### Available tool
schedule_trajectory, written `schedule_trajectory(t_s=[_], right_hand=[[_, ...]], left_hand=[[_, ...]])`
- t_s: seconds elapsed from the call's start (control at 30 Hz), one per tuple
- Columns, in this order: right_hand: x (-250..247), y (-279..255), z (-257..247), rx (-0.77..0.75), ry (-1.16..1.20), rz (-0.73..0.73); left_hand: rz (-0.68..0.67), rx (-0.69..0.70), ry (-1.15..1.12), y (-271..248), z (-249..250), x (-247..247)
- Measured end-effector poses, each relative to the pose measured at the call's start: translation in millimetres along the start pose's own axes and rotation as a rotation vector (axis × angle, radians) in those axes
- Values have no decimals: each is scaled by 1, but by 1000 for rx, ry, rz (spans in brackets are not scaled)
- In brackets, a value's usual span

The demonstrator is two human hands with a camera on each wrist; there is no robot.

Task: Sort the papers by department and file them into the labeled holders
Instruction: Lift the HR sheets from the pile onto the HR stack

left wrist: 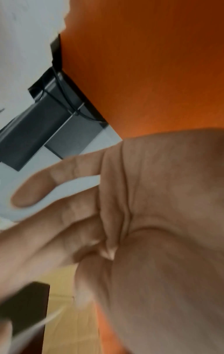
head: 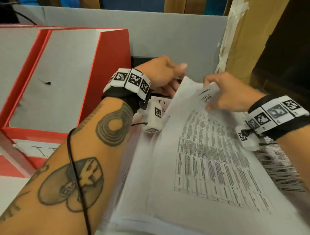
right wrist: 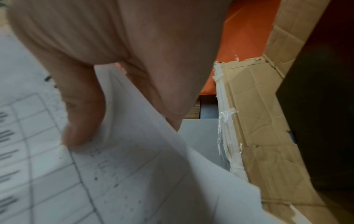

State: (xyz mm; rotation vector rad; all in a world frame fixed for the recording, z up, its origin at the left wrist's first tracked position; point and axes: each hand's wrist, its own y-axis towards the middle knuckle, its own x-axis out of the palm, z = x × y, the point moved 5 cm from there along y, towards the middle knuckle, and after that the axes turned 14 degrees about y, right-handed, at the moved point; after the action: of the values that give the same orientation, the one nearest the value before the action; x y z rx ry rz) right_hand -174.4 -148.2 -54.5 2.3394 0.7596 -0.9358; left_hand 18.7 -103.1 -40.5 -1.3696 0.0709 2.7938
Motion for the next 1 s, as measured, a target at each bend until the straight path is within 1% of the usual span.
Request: schedule_trajectory(t_s=[0.03,0.07,0.1,0.17,0.2,0.27,0.37,0.43,0.5,0.6,0.7,0.77,0.8,0.87,0.93,0.97,1.0], right_hand=[[-3,-6,3,5,63,12],[-5,-12,8,10,104,16],[-5,-16,11,15,113,11],[-5,-21,19,26,117,-17],[-5,-21,23,33,135,-28],[-6,-22,28,37,150,-47],[-3,-19,27,-5,89,-69],[-2,-18,28,11,135,-73],[0,-18,26,19,170,-77],[5,-18,24,26,161,-96],[7,-12,21,54,137,-70],[10,-6,17,48,114,-54],[12,-3,15,39,96,-55],[15,3,9,24,60,-67],[14,5,7,-24,48,-61],[12,4,8,-62,69,-44],[8,1,10,-87,115,-27]], left_hand=[[2,-46,61,6,-9,1],[3,-76,230,14,-18,1],[-24,-112,424,20,-28,4],[-130,-202,743,24,-47,16],[-175,-218,805,24,-51,22],[-160,-219,822,26,-57,28],[-32,-214,813,30,-54,21],[37,-227,828,31,-50,15],[56,-217,836,32,-46,12],[85,-217,871,26,-37,8],[205,-234,895,19,-26,1],[297,-158,806,13,-14,-4],[308,-86,726,10,-8,-4],[213,67,527,3,5,-1],[84,149,257,-9,17,4],[29,144,77,-13,17,6],[-12,95,-82,-14,13,7]])
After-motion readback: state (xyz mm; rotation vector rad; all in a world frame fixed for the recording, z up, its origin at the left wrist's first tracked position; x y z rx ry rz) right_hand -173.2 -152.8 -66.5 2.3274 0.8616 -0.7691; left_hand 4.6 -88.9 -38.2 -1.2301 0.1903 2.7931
